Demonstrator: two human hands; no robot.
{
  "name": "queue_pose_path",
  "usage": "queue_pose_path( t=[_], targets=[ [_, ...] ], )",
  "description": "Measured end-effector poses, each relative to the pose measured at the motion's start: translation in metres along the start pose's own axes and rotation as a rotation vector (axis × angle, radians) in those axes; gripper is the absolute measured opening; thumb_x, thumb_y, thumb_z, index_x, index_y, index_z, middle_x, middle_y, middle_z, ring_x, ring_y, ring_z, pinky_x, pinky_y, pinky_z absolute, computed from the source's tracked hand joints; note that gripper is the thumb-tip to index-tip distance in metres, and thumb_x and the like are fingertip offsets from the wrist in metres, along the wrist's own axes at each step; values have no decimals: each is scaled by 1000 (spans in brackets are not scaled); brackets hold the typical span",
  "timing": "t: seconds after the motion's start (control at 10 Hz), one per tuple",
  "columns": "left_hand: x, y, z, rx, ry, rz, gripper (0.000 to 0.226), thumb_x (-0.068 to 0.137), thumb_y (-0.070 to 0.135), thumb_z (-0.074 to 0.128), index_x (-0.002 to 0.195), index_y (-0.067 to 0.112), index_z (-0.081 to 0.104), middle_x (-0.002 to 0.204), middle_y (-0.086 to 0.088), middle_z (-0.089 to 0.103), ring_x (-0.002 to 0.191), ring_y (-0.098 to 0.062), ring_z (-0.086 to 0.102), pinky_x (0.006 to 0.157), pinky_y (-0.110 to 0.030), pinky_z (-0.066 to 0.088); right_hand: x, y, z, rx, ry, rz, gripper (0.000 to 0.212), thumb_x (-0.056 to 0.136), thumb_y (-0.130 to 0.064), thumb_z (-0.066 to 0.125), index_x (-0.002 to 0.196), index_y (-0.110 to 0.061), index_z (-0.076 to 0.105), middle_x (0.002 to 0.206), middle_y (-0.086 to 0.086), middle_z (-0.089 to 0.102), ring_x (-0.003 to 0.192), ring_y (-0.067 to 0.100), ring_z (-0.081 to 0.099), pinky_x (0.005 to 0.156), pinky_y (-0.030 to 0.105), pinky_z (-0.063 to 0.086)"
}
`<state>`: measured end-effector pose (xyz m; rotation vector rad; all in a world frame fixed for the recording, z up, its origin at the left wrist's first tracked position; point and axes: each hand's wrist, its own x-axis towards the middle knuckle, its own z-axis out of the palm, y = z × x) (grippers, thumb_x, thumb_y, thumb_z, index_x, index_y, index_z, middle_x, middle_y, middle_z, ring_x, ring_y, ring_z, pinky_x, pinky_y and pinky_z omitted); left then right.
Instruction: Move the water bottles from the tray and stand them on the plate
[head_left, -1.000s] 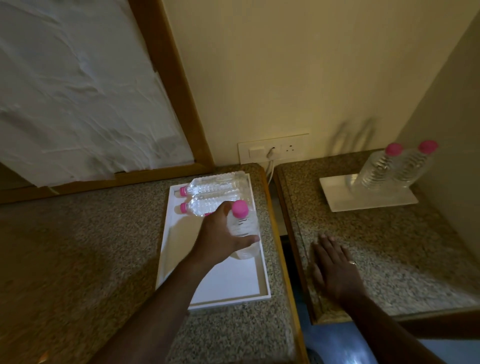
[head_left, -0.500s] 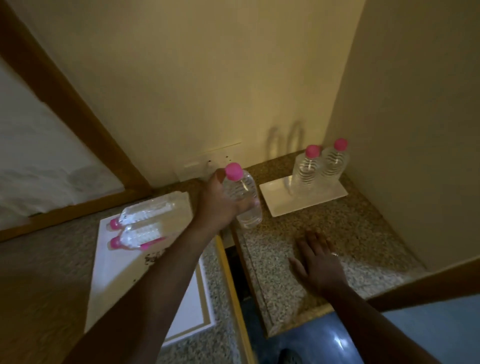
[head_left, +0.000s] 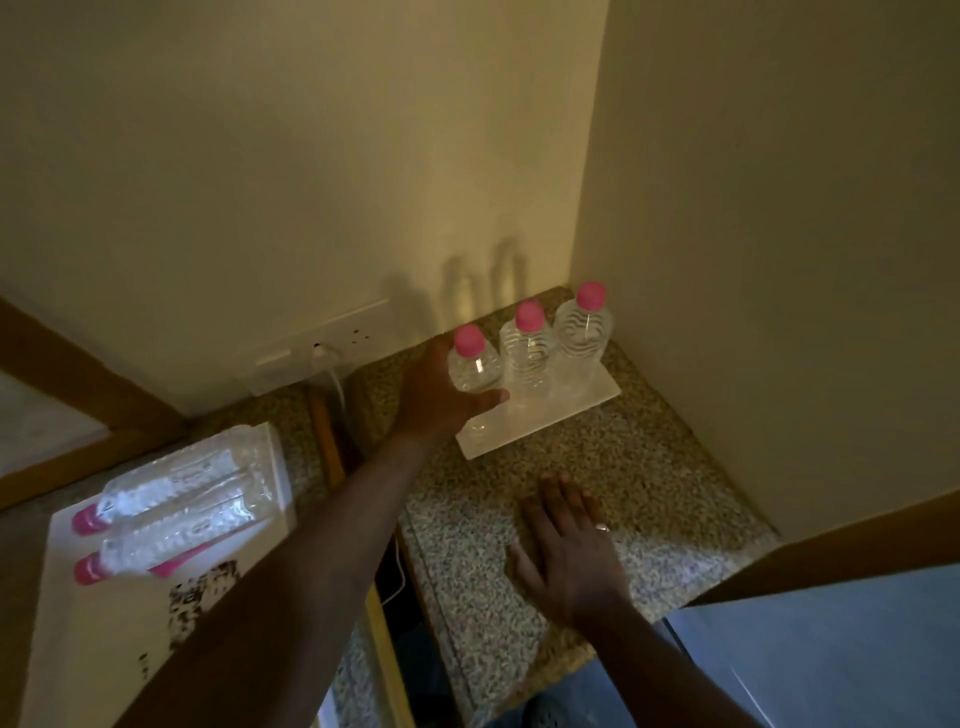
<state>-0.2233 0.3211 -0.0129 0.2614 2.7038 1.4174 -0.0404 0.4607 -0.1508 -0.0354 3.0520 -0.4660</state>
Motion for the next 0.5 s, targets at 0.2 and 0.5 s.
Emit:
queue_pose_path(
  t=[0.2, 0.5],
  targets=[
    [3, -3, 9, -55, -22, 29, 77, 55, 32, 93, 120, 24, 52, 116, 1, 62, 109, -22, 60, 89, -40, 52, -1, -2, -4, -12, 7, -8, 65, 97, -63, 27, 147, -22, 35, 159, 14, 25, 149, 31, 7, 117, 51, 9],
    [-1, -8, 1, -80, -76, 36, 98, 51, 37, 94, 133, 25, 42, 131, 0, 56, 118, -20, 55, 97, -46, 49, 0, 0, 1, -6, 37, 0, 64, 98, -63, 29, 148, -24, 31, 158, 13, 27, 149, 31, 10, 117, 49, 6]
  ],
)
